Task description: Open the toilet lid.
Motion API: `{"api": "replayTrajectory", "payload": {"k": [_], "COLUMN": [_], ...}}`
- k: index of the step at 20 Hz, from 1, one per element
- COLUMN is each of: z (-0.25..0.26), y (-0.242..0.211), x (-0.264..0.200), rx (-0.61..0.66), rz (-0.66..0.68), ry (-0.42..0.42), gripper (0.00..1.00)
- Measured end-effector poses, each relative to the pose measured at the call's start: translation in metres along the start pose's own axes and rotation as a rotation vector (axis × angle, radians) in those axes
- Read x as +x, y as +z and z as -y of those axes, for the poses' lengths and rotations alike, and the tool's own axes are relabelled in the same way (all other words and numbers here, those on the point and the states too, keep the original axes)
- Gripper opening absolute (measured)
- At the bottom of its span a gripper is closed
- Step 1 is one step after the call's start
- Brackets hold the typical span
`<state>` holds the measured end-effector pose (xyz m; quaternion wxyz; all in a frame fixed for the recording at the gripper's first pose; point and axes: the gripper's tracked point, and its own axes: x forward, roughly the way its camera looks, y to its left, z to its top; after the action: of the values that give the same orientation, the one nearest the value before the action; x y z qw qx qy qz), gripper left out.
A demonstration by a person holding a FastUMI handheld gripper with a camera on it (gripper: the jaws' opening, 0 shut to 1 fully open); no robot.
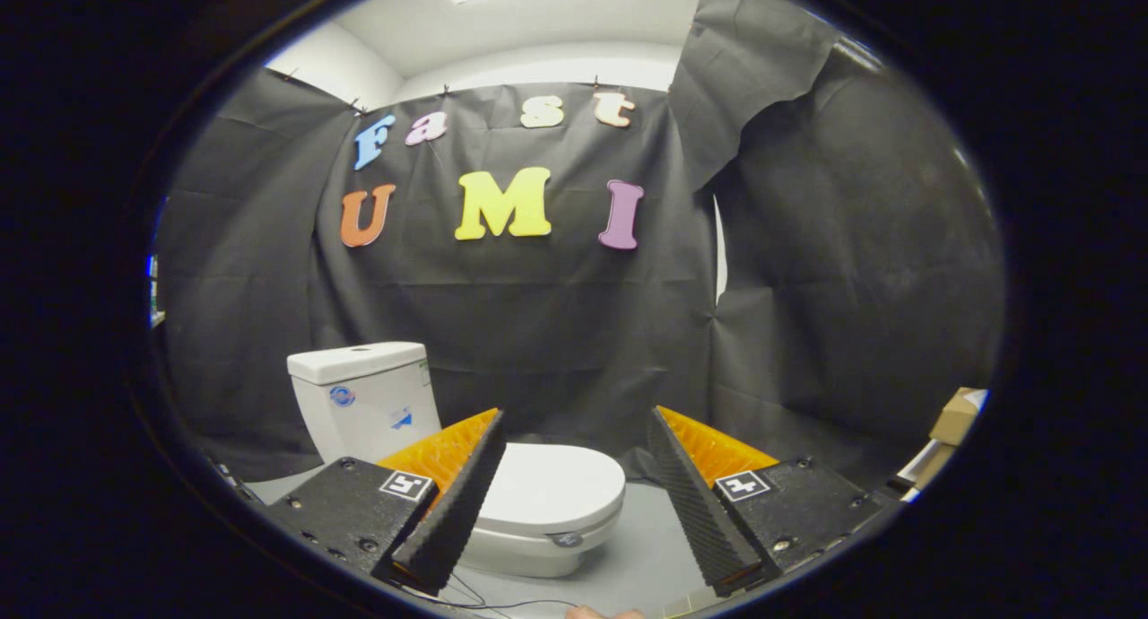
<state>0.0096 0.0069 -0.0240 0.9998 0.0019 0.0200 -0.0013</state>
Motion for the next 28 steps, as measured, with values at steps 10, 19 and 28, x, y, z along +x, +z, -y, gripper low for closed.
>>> {"api": "replayTrajectory", "payload": {"k": [10,19,28], "z": [-0.017,-0.026,-0.022], "y": [-0.034,-0.125,-0.219], "x": [0.024,0.066,0.096], "rx": [0.049,0.137,0.428], "rz": [-0.091,-0.313,-0.567], "ry": [0.026,0.019,-0.011], "gripper": [1.0,1.0,1.0]}}
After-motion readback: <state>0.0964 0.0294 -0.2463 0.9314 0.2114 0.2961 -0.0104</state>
